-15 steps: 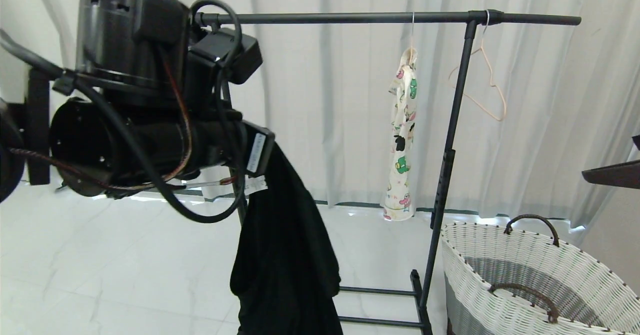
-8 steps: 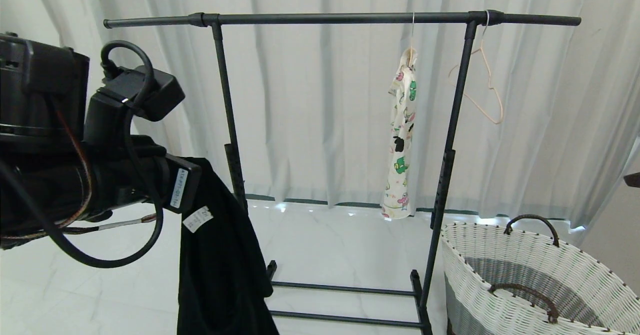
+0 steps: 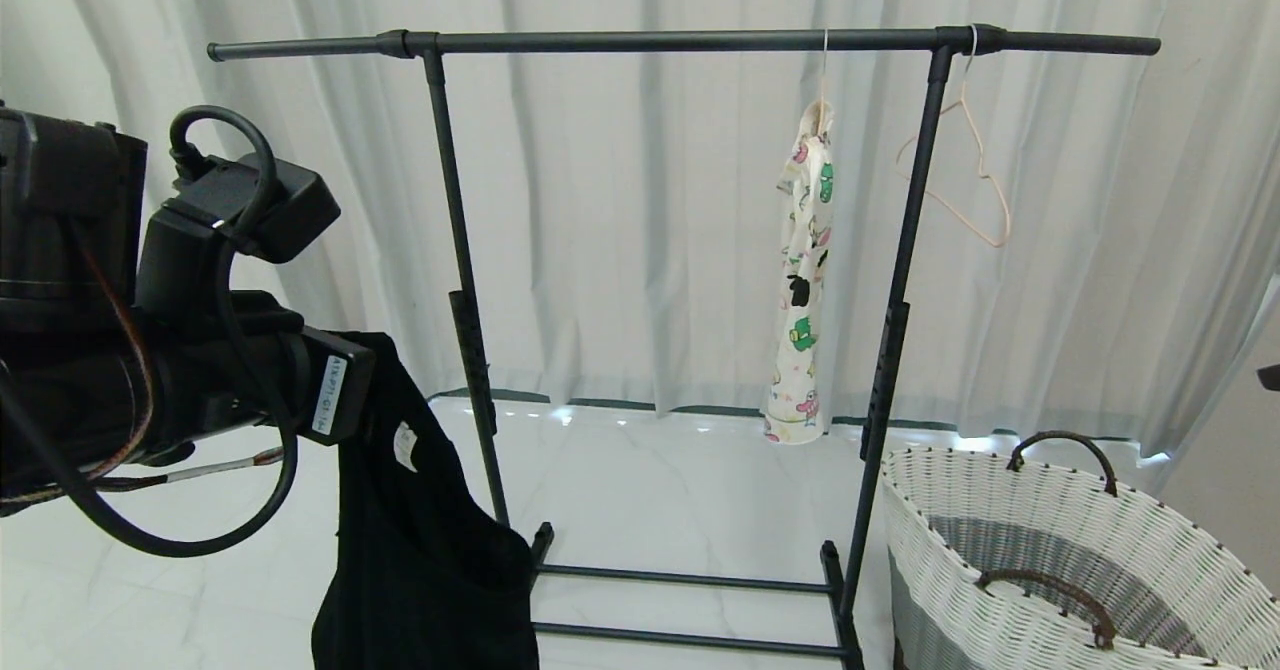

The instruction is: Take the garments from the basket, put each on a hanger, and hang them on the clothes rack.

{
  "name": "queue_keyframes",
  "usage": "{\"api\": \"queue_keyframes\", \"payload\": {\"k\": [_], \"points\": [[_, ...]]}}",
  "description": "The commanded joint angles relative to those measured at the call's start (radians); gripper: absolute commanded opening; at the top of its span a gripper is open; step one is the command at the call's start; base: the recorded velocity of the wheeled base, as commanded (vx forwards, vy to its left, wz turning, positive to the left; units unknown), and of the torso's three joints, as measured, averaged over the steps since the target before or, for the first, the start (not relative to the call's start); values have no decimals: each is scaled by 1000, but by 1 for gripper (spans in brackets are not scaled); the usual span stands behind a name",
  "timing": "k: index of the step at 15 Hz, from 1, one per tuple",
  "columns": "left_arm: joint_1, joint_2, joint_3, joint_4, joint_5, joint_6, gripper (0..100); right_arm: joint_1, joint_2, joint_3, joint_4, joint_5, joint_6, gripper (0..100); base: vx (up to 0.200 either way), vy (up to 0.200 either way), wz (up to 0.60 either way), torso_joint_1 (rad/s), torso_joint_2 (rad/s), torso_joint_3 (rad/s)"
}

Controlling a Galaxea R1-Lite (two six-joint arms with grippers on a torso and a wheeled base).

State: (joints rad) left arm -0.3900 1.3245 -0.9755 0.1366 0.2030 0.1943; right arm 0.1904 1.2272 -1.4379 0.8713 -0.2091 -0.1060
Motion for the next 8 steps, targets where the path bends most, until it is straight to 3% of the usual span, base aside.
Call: {"api": "queue_keyframes", "payload": {"k": [1,8], "points": [[0,-4,18,0,1,5,0,-2,9,1,-23,17,17,100,0,0,0,32,-139,-217],[0,-22,20,-2,4,4,0,-2,103,-9,-227,39,98,100,0,0,0,168,-455,-280]]}}
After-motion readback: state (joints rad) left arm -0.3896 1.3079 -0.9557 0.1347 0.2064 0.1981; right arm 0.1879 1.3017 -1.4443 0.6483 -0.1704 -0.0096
